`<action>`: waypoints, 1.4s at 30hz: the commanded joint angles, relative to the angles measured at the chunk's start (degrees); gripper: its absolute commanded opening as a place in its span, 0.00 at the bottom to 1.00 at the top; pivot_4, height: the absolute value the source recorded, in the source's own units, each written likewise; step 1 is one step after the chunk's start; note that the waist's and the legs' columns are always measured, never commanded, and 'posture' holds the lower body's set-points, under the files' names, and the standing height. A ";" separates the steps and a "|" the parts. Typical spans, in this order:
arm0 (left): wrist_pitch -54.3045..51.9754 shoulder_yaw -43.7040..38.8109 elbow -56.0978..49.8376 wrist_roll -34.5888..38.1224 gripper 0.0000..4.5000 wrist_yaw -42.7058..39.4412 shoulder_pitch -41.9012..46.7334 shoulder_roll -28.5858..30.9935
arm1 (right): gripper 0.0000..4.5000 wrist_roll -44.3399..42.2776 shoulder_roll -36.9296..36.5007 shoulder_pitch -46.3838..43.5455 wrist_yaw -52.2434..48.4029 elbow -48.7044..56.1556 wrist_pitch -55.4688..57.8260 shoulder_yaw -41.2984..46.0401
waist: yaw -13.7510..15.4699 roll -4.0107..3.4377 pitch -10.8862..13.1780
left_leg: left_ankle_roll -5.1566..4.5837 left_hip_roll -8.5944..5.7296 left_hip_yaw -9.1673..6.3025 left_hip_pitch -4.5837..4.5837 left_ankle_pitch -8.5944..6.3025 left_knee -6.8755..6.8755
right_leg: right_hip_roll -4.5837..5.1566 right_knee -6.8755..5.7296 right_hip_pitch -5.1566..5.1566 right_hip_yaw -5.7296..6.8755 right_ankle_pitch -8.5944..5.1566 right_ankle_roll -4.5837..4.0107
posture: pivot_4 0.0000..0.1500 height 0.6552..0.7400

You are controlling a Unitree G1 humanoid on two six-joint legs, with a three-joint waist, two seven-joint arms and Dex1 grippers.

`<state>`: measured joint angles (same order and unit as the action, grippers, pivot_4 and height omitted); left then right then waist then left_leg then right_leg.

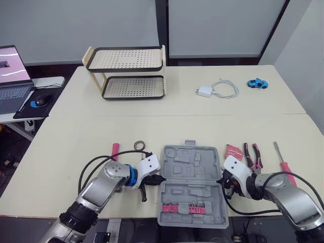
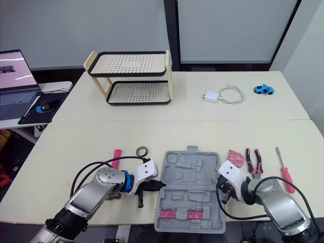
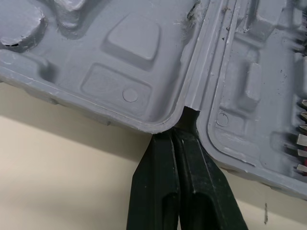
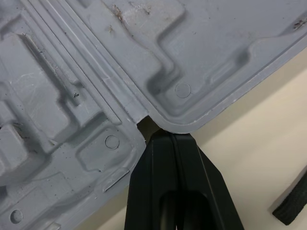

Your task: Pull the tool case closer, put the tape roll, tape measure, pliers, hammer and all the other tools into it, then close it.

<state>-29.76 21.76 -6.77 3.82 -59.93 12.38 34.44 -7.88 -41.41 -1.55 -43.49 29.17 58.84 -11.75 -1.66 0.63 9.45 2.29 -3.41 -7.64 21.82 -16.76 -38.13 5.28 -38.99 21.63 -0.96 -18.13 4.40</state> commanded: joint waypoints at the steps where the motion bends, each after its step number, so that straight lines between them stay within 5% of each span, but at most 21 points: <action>1: 0.03 1.47 -2.93 1.28 0.02 -1.38 -0.54 -0.08 | 0.00 -1.73 -0.17 -0.10 0.13 2.62 -0.30 -0.07 | 0.00 0.00 0.00 | -0.07 0.00 0.00 -0.01 -0.04 0.00 | 0.00 0.00 -0.01 0.01 0.00 0.00 | 1.00 1.00; 42: 0.02 -0.02 -2.06 0.18 0.02 -0.52 -1.00 1.72 | 0.00 -4.09 -4.46 1.80 1.54 1.17 -1.74 1.65 | 0.01 0.01 -0.01 | -0.15 0.01 -0.02 -0.07 -0.08 -0.01 | -0.01 0.00 -0.10 0.02 0.00 0.00 | 1.00 1.00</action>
<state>-30.51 22.00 -8.47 3.86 -60.52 11.20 35.38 -11.09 -44.79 -0.41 -41.65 29.24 57.78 -11.85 -1.65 0.64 9.44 2.13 -3.40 -7.66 21.75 -16.84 -38.15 5.27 -38.99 21.52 -0.94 -18.13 4.40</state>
